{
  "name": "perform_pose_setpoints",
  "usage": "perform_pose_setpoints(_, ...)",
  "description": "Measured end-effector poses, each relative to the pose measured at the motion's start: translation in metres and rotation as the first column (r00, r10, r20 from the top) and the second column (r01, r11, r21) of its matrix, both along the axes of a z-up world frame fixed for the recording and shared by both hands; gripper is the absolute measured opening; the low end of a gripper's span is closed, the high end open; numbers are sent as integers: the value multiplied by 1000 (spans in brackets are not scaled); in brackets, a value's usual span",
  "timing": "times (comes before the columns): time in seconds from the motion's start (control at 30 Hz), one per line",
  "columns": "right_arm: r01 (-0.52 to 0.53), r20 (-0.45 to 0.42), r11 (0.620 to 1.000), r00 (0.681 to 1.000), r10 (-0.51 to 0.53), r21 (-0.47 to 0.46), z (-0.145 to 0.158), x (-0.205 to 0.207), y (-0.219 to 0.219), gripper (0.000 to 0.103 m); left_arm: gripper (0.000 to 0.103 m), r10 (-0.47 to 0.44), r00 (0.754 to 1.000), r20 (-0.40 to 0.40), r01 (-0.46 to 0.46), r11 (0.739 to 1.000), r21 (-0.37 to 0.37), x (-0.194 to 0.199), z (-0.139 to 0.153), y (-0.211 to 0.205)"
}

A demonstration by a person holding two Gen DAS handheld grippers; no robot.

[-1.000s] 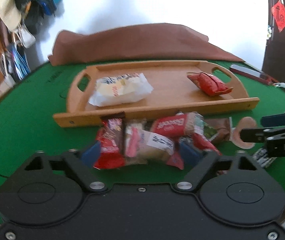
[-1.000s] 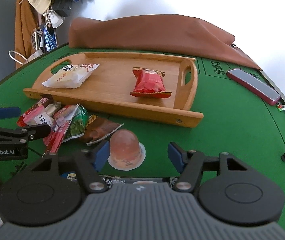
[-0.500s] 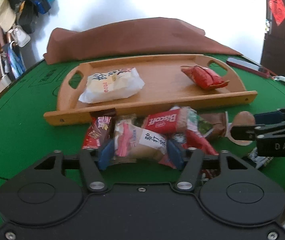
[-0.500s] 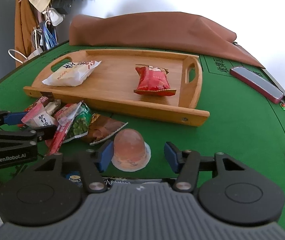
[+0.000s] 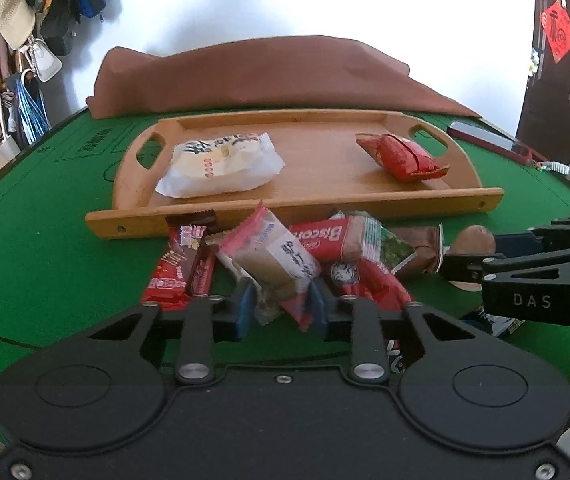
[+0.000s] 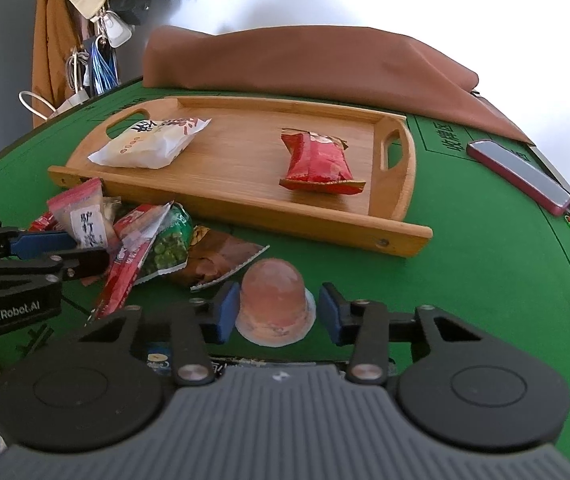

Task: Organize snacks
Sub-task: 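Grasp a small pink candy packet with the left tool while the right tool grasps the jelly cup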

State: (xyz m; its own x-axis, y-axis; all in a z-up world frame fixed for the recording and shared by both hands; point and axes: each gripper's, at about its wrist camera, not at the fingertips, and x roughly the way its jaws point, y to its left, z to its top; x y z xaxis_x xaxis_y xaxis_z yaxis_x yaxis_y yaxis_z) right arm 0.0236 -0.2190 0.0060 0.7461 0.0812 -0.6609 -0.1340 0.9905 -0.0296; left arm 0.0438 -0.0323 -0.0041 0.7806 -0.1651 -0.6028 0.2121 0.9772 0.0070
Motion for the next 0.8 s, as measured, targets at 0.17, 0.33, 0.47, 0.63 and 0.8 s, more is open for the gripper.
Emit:
perform_pose_setpoints(0.17,6,0,1000,1000,-6,2,0,-1,0,50,27,17,1000,-4,-17,1000,-26,0,3,5)
perform_pose_setpoints(0.33,12,0,1000,1000,-12,3,0,-2,-1,50,42,58,998,14,-57,997,-56,4,6,7)
perform_pose_setpoints(0.47,16,4,1000,1000,-16,2,0,-2,-1,50,42,80,997,-14,-81,991,-103,14,5,7)
perform_pose_setpoints(0.63,17,5,1000,1000,-17,4,-1,-2,-1,47,42,107,994,-24,-110,985,-133,21,4,7)
perform_pose_setpoints(0.8,14,4,1000,1000,-14,7,1,-2,-1,42,46,133,991,-8,-132,983,-123,25,7,7)
